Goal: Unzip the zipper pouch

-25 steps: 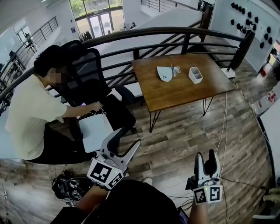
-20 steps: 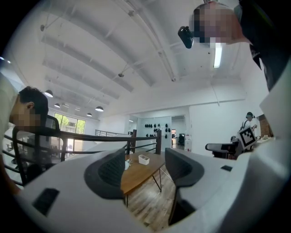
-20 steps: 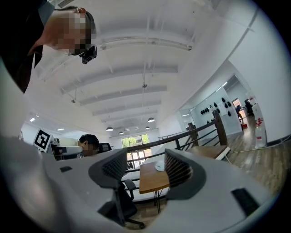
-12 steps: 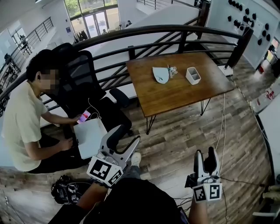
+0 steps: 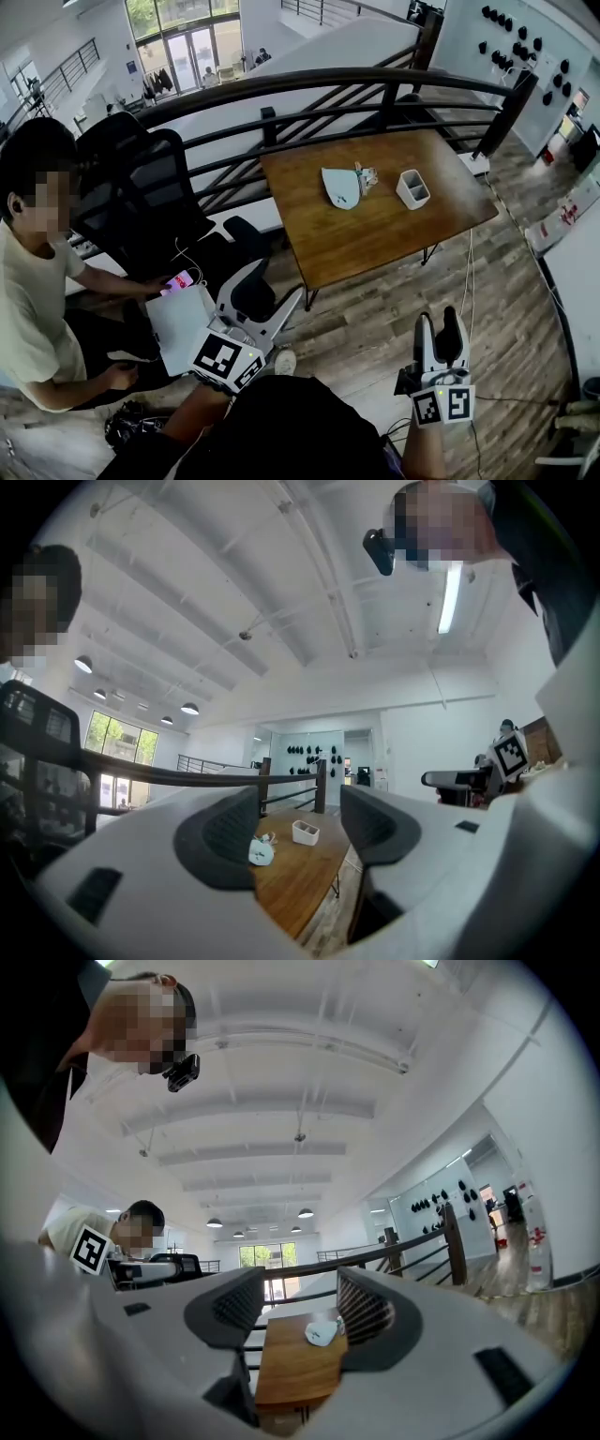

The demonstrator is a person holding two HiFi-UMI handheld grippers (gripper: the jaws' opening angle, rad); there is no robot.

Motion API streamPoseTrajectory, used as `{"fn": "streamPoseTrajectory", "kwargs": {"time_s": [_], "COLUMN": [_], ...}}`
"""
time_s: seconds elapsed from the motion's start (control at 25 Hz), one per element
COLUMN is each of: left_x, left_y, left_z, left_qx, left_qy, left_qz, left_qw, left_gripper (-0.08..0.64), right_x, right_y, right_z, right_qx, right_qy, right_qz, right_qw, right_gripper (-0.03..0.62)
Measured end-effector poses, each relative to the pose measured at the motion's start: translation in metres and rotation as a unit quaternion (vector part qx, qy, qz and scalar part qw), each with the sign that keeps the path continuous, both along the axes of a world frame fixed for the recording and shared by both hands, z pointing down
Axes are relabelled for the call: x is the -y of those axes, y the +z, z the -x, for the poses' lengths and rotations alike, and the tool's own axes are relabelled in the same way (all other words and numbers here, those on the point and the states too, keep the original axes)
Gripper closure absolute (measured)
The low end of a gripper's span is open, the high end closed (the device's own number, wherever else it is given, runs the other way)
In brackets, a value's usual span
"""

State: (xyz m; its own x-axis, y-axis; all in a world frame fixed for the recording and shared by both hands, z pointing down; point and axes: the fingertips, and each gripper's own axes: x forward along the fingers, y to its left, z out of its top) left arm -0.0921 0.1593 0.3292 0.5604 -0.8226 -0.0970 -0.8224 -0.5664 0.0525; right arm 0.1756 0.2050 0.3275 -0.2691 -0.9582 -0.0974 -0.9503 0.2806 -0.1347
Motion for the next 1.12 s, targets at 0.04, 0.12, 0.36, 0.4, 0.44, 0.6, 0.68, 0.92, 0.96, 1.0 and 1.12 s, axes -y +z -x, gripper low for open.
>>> {"fn": "streamPoseTrajectory", "kwargs": {"time_s": [0.04,0.12,0.36,0.4,0.44,0.6,0.68,0.92,0.96,1.0,1.12], "left_x": [0.011,0.032,0.087,0.096,0.104,0.137,0.152,0.195,0.203,0.210,0.238], "left_y": [0.000,0.002,0.005,0.005,0.006,0.004,0.005,0.013,0.012,0.011,0.014], "left_z": [0.004,0.011,0.025,0.027,0.028,0.035,0.034,0.017,0.015,0.013,0.006], "left_qx": [0.002,0.004,0.010,0.011,0.012,0.013,0.012,0.011,0.011,0.010,0.009], "left_qy": [0.002,0.008,0.026,0.029,0.031,0.031,0.027,0.004,0.000,-0.004,-0.019], "left_qz": [0.000,0.000,0.004,0.007,0.009,0.016,0.018,0.024,0.023,0.023,0.027], "left_qw": [1.0000,1.0000,0.9996,0.9995,0.9994,0.9993,0.9994,0.9997,0.9997,0.9997,0.9994], "left_gripper": [0.291,0.291,0.291,0.291,0.291,0.291,0.291,0.291,0.291,0.291,0.291], "right_x": [0.010,0.030,0.079,0.087,0.095,0.131,0.149,0.203,0.213,0.222,0.257], "right_y": [0.000,0.002,0.007,0.007,0.008,0.011,0.013,0.017,0.016,0.014,0.015], "right_z": [0.004,0.011,0.034,0.037,0.038,0.044,0.043,0.024,0.020,0.017,0.004], "right_qx": [0.001,0.004,0.011,0.011,0.011,0.009,0.009,0.005,0.003,0.001,0.000], "right_qy": [0.003,0.009,0.016,0.017,0.017,0.017,0.011,-0.013,-0.017,-0.020,-0.031], "right_qz": [-0.001,-0.002,0.004,0.007,0.011,0.025,0.029,0.029,0.028,0.027,0.028], "right_qw": [1.000,1.000,1.000,1.000,1.000,1.000,0.999,0.999,0.999,0.999,0.999], "right_gripper": [0.356,0.359,0.362,0.362,0.364,0.367,0.368,0.372,0.373,0.374,0.379]}}
